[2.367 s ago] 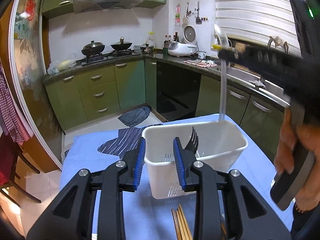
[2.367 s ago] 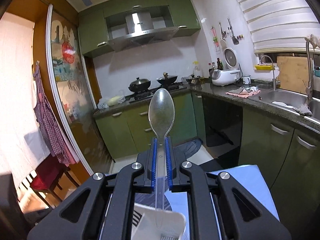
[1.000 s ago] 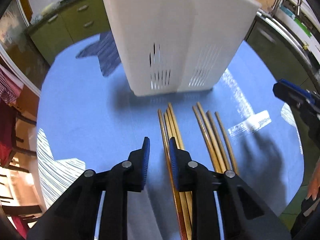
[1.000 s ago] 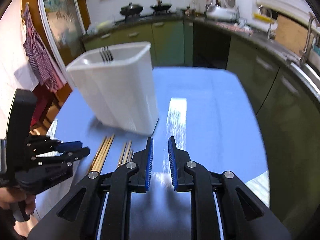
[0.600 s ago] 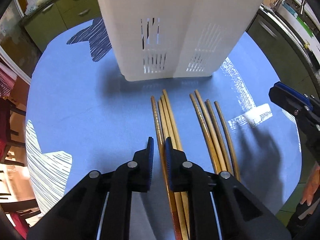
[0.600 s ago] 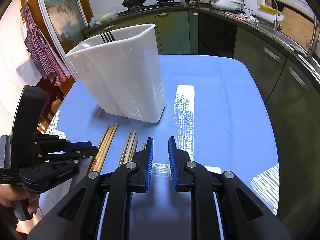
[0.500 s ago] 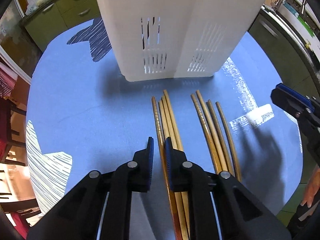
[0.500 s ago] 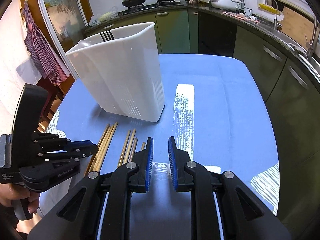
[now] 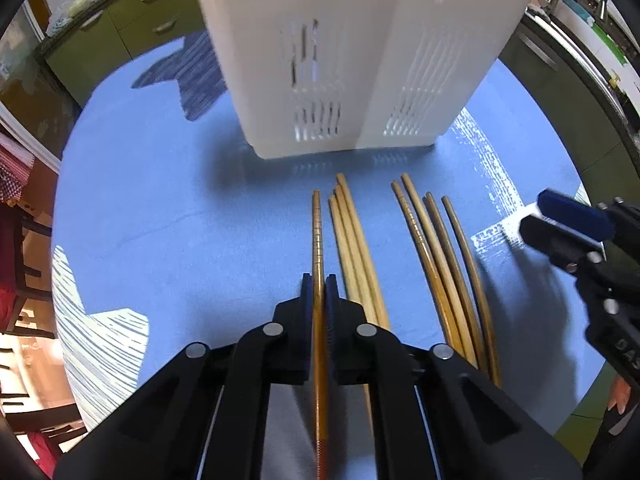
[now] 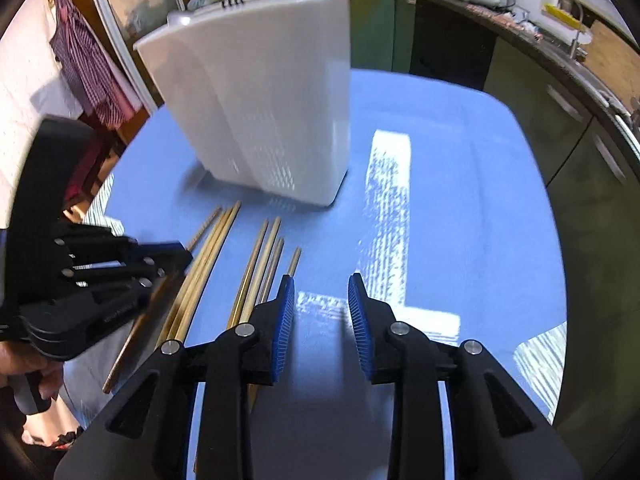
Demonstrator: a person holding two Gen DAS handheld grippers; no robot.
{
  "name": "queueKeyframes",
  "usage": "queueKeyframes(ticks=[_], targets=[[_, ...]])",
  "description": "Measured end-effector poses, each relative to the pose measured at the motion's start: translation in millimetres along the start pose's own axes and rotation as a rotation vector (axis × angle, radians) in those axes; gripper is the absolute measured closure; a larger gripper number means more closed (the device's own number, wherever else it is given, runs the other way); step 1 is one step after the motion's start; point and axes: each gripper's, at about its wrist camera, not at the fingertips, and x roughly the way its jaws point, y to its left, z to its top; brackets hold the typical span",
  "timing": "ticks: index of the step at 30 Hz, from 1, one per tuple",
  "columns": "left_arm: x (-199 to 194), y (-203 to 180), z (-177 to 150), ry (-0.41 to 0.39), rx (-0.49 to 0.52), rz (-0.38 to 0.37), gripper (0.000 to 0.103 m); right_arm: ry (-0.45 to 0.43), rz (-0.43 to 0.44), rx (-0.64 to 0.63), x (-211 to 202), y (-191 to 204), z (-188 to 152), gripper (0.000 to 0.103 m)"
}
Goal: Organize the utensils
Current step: 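Grasp one wooden chopstick with the left gripper while the right gripper grasps another chopstick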
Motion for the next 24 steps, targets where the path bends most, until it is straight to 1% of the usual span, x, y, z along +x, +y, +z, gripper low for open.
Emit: queueKeyframes(ticks=[4, 7, 10, 12, 14, 19, 24], targets=[[-18, 9, -4, -0.057, 0.0, 0.013, 0.097, 0.072, 0.019, 0.004, 14, 1, 1, 0.075], [-35, 16, -6, -0.103, -0.005, 0.011, 0.097, 0.131, 0.052, 0.016, 25, 3, 1, 0.081], [-52, 19, -8, -0.152, -0.007, 0.008, 0.097, 0.169, 0.057, 0.025, 32, 5, 2, 0.087], [-64, 19, -12, -0.187, -0.004, 0.01, 0.097, 0.186, 0.047, 0.025, 35, 6, 2, 0.088], [-73, 21, -14, -0.215, 0.001, 0.01, 0.097, 0.204, 0.06, 0.039, 38, 8, 3, 0.088], [-84, 23, -20, -0.256, 0.01, 0.005, 0.097, 0.224, 0.058, 0.049, 44, 15, 3, 0.088], [-97, 24, -26, -0.3, 0.021, 0.0, 0.097, 0.251, 0.002, 0.022, 50, 26, 4, 0.088]])
